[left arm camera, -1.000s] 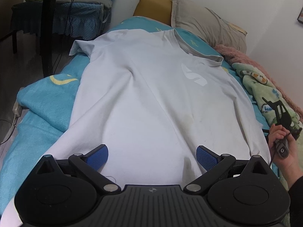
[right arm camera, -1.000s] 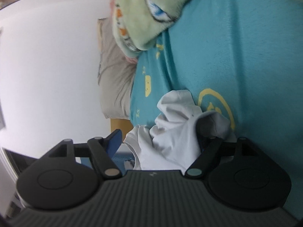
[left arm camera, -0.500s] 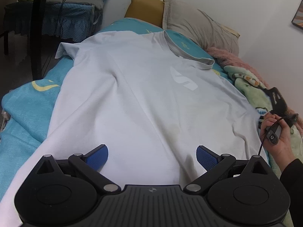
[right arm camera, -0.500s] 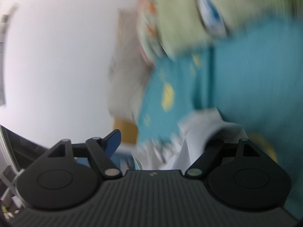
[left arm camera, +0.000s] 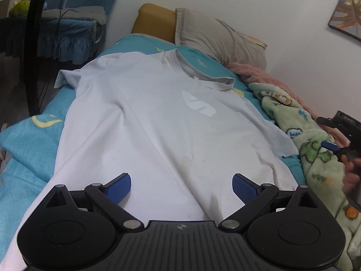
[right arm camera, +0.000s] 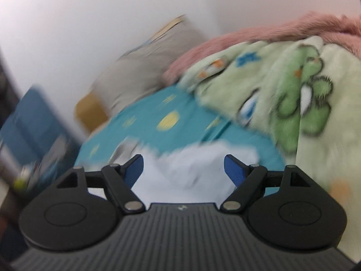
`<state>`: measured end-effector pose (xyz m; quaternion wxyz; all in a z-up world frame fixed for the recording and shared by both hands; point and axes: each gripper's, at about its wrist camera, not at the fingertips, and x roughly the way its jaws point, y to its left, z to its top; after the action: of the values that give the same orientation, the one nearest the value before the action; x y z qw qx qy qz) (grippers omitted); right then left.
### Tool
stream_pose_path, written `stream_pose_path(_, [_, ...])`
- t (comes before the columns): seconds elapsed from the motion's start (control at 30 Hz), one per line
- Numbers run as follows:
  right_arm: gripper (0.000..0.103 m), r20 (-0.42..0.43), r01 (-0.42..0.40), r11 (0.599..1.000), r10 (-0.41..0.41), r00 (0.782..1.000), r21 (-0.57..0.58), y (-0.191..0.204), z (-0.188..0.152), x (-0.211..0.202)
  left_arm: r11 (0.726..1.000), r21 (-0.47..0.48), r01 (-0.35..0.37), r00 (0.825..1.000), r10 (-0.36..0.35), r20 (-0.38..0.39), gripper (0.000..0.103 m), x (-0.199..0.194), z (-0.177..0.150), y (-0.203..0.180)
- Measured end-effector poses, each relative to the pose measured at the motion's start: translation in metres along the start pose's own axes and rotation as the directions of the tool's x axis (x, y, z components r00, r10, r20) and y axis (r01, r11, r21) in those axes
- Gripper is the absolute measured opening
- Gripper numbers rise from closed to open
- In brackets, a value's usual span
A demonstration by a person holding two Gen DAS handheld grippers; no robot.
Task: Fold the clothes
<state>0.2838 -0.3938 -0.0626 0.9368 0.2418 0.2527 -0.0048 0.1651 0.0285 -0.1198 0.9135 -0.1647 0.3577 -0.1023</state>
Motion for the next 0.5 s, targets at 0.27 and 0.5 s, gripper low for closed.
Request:
stream_pose_path(0.27, [0.081, -0.044, -0.081, 0.985, 0.075, 0.996, -0.152, 0.087, -0.053, -0.152, 0.983, 0.153, 0.099, 0.995, -0.095, -0.036, 0.085, -0.038, -0.019, -0.034])
stream_pose_path(0.5, [0.081, 0.016, -0.133, 0.991, 0.133, 0.991, -0.035, 0.067, -0.076, -0.214, 0.919, 0.270, 0.286, 0.954, -0.247, -0.169, 0.063, -0.046, -0.055, -0.090])
